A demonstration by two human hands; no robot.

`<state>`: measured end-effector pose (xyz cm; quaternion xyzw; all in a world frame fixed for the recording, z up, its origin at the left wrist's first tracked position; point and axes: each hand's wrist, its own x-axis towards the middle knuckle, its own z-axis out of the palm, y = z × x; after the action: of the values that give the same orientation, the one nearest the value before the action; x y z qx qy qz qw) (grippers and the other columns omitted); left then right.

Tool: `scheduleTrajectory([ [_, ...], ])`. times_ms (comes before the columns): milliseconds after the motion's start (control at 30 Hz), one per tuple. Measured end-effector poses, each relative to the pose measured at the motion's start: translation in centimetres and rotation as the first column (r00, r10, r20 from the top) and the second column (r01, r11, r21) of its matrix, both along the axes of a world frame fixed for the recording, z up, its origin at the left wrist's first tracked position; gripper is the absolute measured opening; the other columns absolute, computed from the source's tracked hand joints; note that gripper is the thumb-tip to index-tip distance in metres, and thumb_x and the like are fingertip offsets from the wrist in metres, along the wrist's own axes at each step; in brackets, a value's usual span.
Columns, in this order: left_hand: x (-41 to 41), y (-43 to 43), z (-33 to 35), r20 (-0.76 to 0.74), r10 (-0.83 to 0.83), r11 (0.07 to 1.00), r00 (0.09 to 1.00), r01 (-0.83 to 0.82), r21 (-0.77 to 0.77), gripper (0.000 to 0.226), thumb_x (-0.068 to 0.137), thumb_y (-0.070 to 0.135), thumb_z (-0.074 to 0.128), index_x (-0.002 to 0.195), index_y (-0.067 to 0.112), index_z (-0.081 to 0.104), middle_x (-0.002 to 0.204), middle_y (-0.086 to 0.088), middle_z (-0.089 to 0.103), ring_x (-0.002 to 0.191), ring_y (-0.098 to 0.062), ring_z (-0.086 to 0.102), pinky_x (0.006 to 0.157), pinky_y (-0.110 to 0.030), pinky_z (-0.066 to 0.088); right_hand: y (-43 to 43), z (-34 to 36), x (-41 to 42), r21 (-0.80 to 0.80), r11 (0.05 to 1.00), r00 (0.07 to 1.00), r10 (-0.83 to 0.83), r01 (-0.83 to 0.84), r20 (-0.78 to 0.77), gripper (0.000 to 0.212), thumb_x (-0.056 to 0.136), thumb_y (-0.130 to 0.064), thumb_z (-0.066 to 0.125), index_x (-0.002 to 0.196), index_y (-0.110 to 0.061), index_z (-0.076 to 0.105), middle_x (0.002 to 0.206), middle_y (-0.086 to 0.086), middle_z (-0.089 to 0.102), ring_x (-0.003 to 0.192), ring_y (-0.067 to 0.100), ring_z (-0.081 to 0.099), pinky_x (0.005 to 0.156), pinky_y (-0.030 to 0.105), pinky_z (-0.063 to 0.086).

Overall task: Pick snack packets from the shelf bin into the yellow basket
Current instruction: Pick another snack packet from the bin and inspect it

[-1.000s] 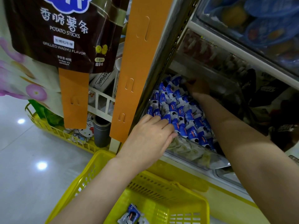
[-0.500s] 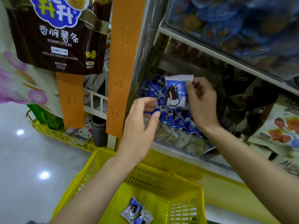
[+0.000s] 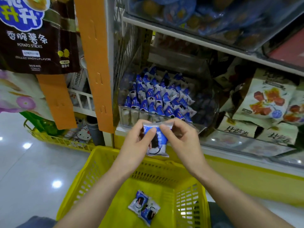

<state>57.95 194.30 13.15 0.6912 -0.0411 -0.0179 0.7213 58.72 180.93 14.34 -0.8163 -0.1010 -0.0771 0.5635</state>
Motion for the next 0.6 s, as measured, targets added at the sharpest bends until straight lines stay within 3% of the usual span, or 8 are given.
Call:
scheduleTrajectory([
  [100,-0.1,-0.3,-0.4,0.01,0.032,0.997,0.999,-0.033,0.064,0.022,0.095,0.021,0.045,0.077,0.015,0.055,0.055,0.01,0.055,0.052,-0.001,0.049,0.048,-0.011,0.036,-0.4,-0.6,-0.5,-0.076,0.996,0.999,0.042,-0.043,-0.009,0.017,0.086,-0.017,0.065,0.077,-0.03,0.06,0.07,-0.015,0.062,0.064,-0.002,0.055,0.061,0.021,0.045],
  [200,0.1,-0.4,-0.9,-0.041,0.041,0.996,0.998,-0.037,0.086,0.03,0.095,0.022,0.044,0.081,-0.004,0.052,0.069,-0.009,0.053,0.066,-0.015,0.05,0.055,-0.019,0.037,-0.8,-1.0,-0.9,-0.256,0.965,0.991,0.085,-0.057,0.101,0.011,0.086,-0.02,0.065,0.079,-0.027,0.059,0.073,-0.015,0.058,0.067,-0.001,0.053,0.059,0.015,0.041],
  [233,0.0,-0.5,-1.0,-0.074,0.035,0.997,0.997,-0.03,0.077,0.03,0.095,0.022,0.045,0.081,-0.003,0.052,0.069,-0.009,0.053,0.066,-0.015,0.05,0.055,-0.02,0.038,-1.1,-1.0,-1.0,-0.346,0.937,0.979,0.111,-0.045,0.173,0.006,0.087,-0.023,0.063,0.082,-0.022,0.061,0.076,-0.012,0.057,0.07,0.001,0.053,0.06,0.017,0.043],
  [333,-0.3,-0.6,-0.9,-0.174,-0.007,1.0,0.985,0.004,-0.021,0.026,0.095,0.022,0.046,0.076,0.012,0.059,0.063,0.003,0.062,0.061,-0.006,0.059,0.053,-0.015,0.045,-1.5,-1.2,-1.2,-0.517,0.856,0.945,0.167,0.002,0.28,0.019,0.091,-0.031,0.053,0.087,-0.015,0.062,0.08,-0.006,0.056,0.072,0.007,0.053,0.061,0.026,0.046],
  [400,-0.3,-0.4,-1.0,-0.228,-0.063,0.997,0.972,0.049,-0.066,0.024,0.094,0.028,0.048,0.086,0.01,0.063,0.075,-0.008,0.069,0.072,-0.012,0.066,0.063,-0.022,0.05,-1.4,-1.2,-1.2,-0.426,0.905,0.96,0.112,0.009,0.258,0.012,0.091,-0.027,0.056,0.084,-0.018,0.062,0.078,-0.01,0.056,0.071,0.005,0.053,0.061,0.02,0.046],
  [467,-0.2,0.0,-0.8,-0.271,-0.12,0.992,0.955,0.106,-0.065,0.03,0.089,0.032,0.055,0.1,0.005,0.061,0.091,-0.019,0.068,0.078,-0.02,0.065,0.07,-0.032,0.051,-1.4,-1.2,-1.0,-0.208,0.977,0.99,-0.014,0.044,0.143,0.009,0.09,-0.02,0.059,0.082,-0.022,0.062,0.074,-0.013,0.059,0.07,0.003,0.057,0.057,0.016,0.048],
  [533,-0.1,0.2,-0.7,-0.274,-0.119,0.993,0.954,0.11,-0.048,0.027,0.083,0.026,0.064,0.104,0.01,0.06,0.095,-0.014,0.069,0.076,-0.015,0.066,0.066,-0.027,0.055,-1.3,-1.0,-0.6,0.066,0.993,0.995,-0.095,0.098,-0.044,0.01,0.09,-0.014,0.057,0.082,-0.019,0.06,0.076,-0.009,0.064,0.066,0.004,0.062,0.053,0.017,0.051],
  [600,0.0,0.3,-0.7,-0.25,-0.058,0.998,0.967,0.047,-0.052,0.026,0.08,0.019,0.067,0.105,0.017,0.059,0.095,-0.004,0.07,0.077,-0.011,0.068,0.065,-0.021,0.055,-1.5,-0.7,-0.2,0.269,0.951,0.976,-0.105,0.155,-0.191,0.009,0.09,-0.009,0.055,0.084,-0.015,0.056,0.081,0.001,0.065,0.066,0.007,0.066,0.054,0.018,0.053],
])
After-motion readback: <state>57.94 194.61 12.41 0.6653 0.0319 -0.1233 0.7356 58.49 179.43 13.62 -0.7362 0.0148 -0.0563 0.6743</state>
